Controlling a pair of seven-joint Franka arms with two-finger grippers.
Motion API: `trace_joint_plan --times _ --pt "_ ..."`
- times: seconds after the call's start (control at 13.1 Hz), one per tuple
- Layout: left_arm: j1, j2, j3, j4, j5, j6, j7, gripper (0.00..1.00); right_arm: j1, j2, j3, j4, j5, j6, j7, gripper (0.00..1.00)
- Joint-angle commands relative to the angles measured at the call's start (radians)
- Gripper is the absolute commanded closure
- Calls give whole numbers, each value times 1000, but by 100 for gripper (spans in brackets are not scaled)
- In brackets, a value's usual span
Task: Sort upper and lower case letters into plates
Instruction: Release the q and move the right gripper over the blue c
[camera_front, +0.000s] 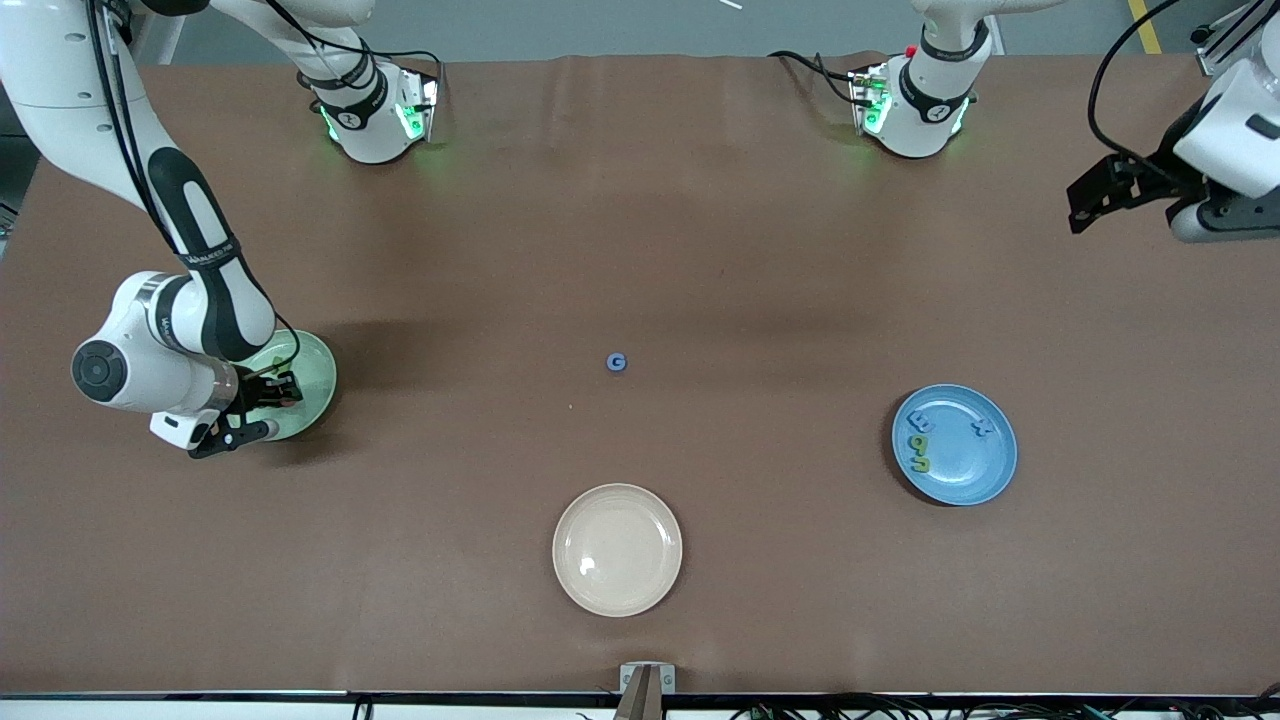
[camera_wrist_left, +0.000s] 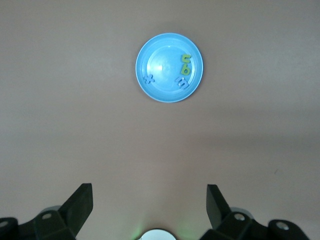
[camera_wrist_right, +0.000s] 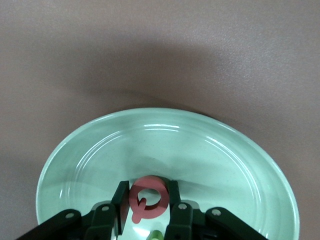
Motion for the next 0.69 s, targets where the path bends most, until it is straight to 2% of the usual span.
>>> trace_joint_plan --times 0.0,0.08,0.15,0.38,0.61 --pt "4 -20 7 0 -20 -21 23 0 -7 -23 7 -20 -7 4 -1 27" --pt "4 -16 9 0 -20 -21 23 0 -7 -29 7 -17 -7 -4 6 7" --pt "6 -9 9 -2 -20 -18 25 0 -5 -49 10 -9 -7 -34 9 5" --pt "4 19 9 -11 -22 52 54 0 10 -136 13 86 -1 -255 52 4" --pt "3 45 9 -11 -41 97 72 0 129 -281 13 91 -1 -393 269 0"
